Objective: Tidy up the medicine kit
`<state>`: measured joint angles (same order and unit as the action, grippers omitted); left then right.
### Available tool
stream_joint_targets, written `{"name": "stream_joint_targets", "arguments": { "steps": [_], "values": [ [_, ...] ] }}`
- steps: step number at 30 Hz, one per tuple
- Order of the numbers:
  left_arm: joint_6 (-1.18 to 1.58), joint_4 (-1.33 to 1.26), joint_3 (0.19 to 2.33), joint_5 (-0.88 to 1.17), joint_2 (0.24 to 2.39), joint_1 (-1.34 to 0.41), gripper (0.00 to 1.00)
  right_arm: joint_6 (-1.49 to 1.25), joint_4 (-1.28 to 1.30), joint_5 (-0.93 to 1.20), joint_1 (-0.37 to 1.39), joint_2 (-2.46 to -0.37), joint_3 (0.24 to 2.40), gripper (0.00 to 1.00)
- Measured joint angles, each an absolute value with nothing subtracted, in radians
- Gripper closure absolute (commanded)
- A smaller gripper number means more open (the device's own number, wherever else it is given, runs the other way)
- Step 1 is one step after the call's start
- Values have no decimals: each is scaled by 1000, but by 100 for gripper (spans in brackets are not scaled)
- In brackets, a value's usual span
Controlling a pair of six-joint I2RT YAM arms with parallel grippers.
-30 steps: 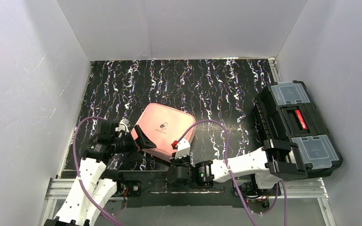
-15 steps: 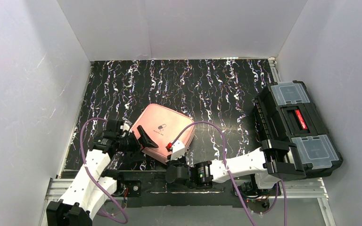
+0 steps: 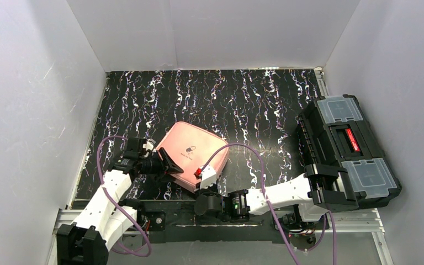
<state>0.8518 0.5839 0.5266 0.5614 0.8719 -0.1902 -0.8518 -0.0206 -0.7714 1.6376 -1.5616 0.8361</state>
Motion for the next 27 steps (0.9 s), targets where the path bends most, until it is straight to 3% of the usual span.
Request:
{"name": "stream_joint_targets", "arguments": {
  "steps": [8, 15, 27],
  "values": [
    [856, 573, 524, 562, 879, -190, 92, -857, -33, -771, 1638, -1561, 818, 99],
    [878, 550, 511, 583, 891, -193, 100, -899, -4, -781, 1652, -1545, 807, 99],
    [881, 546, 502, 610, 894, -203, 100, -1053, 156, -827, 1690, -1451, 770, 99]
  ]
}}
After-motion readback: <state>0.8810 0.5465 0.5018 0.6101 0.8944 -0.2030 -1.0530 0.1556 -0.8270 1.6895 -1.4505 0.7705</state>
